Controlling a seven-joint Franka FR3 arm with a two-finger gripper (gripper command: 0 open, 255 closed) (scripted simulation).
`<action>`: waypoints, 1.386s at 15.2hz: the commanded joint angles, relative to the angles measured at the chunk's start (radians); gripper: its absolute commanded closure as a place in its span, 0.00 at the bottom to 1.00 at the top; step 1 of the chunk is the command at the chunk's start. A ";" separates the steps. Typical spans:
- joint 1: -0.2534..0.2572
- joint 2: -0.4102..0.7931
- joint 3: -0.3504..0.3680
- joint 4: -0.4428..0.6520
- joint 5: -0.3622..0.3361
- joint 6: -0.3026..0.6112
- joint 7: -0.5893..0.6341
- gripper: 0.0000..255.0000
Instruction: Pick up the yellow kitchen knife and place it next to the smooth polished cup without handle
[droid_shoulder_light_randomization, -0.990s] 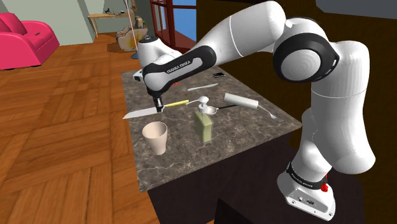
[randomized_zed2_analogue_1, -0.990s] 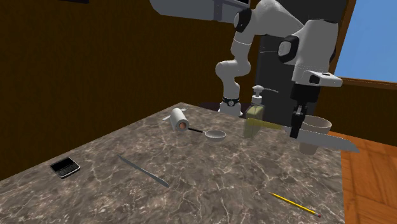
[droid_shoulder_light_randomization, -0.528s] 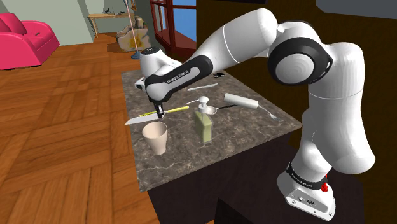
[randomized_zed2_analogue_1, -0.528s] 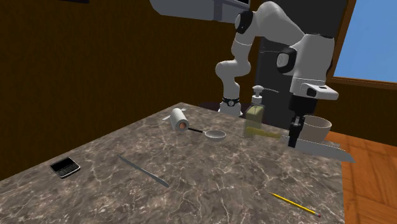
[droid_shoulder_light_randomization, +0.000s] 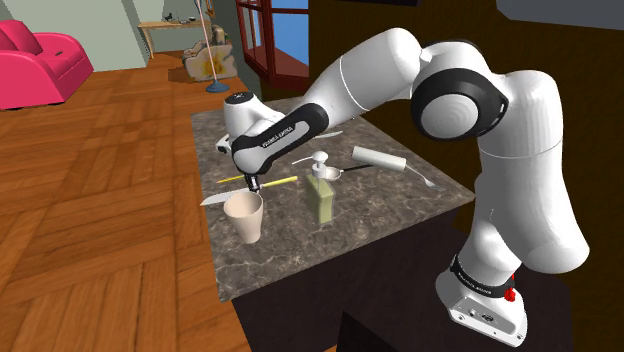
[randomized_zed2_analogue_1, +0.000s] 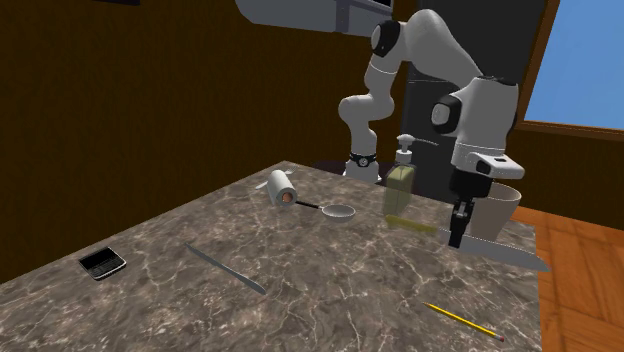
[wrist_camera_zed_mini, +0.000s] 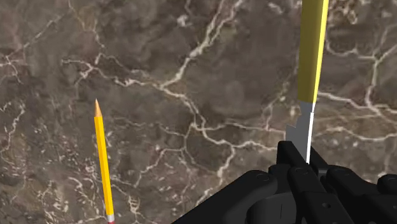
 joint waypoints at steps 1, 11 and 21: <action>-0.001 0.014 0.003 -0.008 0.004 0.022 0.000 1.00; -0.003 0.028 0.005 -0.012 0.008 0.040 -0.001 1.00; 0.019 -0.057 -0.009 -0.006 -0.018 -0.050 0.015 0.00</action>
